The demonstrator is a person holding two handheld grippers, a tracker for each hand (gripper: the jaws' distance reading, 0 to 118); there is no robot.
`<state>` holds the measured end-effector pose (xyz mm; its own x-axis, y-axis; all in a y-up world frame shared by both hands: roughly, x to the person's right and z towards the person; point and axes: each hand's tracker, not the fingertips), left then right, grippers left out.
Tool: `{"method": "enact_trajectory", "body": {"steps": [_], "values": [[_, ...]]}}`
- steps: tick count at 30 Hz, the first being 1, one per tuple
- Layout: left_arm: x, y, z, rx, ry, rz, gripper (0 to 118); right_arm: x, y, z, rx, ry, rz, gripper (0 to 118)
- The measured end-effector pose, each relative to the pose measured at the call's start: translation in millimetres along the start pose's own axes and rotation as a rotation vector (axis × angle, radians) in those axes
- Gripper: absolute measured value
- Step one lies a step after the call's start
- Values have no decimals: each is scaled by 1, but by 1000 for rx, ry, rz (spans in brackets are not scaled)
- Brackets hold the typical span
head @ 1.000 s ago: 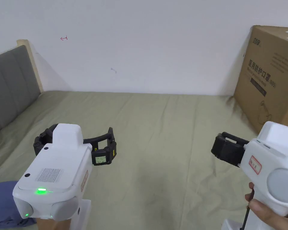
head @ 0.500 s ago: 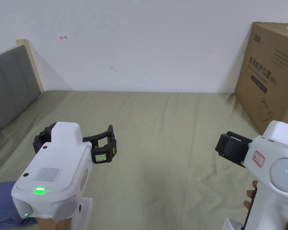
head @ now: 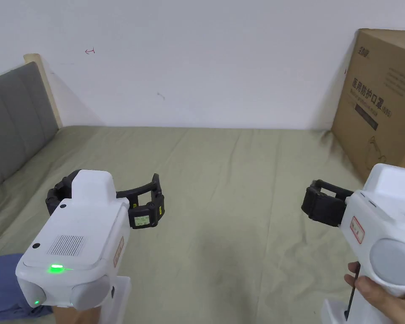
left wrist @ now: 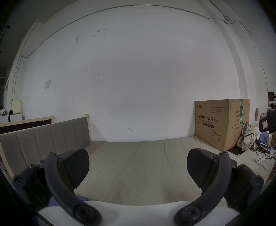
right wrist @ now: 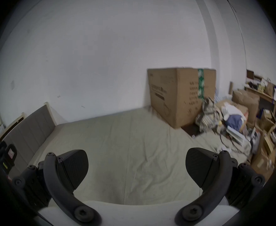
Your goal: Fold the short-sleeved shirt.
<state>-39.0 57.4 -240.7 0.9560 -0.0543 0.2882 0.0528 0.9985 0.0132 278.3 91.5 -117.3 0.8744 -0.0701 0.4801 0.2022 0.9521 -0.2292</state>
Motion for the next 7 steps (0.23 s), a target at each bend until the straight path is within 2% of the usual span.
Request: {"method": "enact_trajectory", "body": {"steps": [4, 7], "values": [[-1, 1, 0, 8, 1, 6, 118, 0, -11, 7, 206, 66, 40, 117], [-1, 0, 0, 11, 0, 4, 118, -1, -15, 7, 234, 51, 33, 117]]}}
